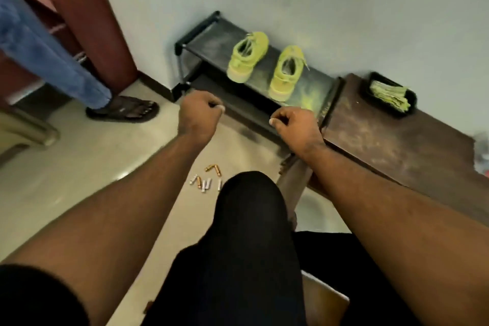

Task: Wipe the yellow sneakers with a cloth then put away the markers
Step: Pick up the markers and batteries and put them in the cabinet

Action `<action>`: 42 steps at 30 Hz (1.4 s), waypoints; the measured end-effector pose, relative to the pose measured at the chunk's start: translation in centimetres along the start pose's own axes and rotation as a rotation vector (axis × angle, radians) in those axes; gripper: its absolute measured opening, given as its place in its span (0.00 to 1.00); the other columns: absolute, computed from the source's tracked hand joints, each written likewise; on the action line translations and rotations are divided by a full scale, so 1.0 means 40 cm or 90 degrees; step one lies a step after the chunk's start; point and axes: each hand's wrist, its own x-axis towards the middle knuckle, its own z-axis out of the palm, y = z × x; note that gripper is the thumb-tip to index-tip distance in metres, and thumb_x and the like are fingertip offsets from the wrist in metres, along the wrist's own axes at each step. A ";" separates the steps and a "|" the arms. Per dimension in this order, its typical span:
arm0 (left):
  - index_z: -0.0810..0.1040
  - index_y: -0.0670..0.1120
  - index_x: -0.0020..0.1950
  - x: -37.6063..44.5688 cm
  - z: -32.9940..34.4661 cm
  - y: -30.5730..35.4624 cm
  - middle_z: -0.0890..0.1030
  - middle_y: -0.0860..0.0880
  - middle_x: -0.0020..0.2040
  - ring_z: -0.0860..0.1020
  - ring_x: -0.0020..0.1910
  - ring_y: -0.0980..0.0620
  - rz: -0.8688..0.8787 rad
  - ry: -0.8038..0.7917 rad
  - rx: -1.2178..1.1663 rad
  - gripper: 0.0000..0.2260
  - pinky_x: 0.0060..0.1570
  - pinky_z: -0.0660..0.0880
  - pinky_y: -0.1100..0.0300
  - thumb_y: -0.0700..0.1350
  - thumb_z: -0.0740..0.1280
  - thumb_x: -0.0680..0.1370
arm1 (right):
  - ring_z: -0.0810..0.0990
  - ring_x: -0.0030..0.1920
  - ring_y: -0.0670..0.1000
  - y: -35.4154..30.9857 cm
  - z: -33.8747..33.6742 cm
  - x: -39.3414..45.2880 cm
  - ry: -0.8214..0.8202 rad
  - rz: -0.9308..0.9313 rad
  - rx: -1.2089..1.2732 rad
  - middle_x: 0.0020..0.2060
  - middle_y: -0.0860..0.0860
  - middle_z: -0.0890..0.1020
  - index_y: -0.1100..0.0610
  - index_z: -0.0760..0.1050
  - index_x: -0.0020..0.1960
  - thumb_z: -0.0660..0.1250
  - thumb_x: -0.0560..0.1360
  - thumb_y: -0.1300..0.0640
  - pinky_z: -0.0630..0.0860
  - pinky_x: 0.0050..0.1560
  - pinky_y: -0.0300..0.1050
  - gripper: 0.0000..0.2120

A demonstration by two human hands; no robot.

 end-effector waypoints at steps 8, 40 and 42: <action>0.83 0.46 0.37 -0.038 0.053 -0.488 0.81 0.50 0.33 0.82 0.38 0.45 -0.336 0.016 0.008 0.03 0.45 0.79 0.53 0.39 0.73 0.69 | 0.80 0.48 0.51 -0.008 0.371 0.214 -0.234 -0.066 -0.069 0.47 0.51 0.83 0.55 0.81 0.49 0.67 0.75 0.56 0.77 0.51 0.46 0.06; 0.81 0.45 0.35 -0.168 0.514 -0.757 0.82 0.47 0.31 0.82 0.32 0.49 -0.618 0.081 -0.100 0.08 0.39 0.81 0.52 0.48 0.74 0.70 | 0.83 0.34 0.59 0.355 0.925 0.195 -0.306 0.431 0.213 0.34 0.59 0.81 0.60 0.73 0.33 0.72 0.62 0.60 0.82 0.39 0.56 0.07; 0.81 0.42 0.36 -0.152 0.476 -0.637 0.82 0.44 0.32 0.81 0.31 0.49 -0.579 0.061 -0.152 0.07 0.37 0.82 0.51 0.44 0.74 0.71 | 0.79 0.29 0.55 0.326 0.751 0.199 -0.276 0.423 0.325 0.34 0.59 0.79 0.61 0.73 0.39 0.72 0.67 0.65 0.81 0.36 0.52 0.07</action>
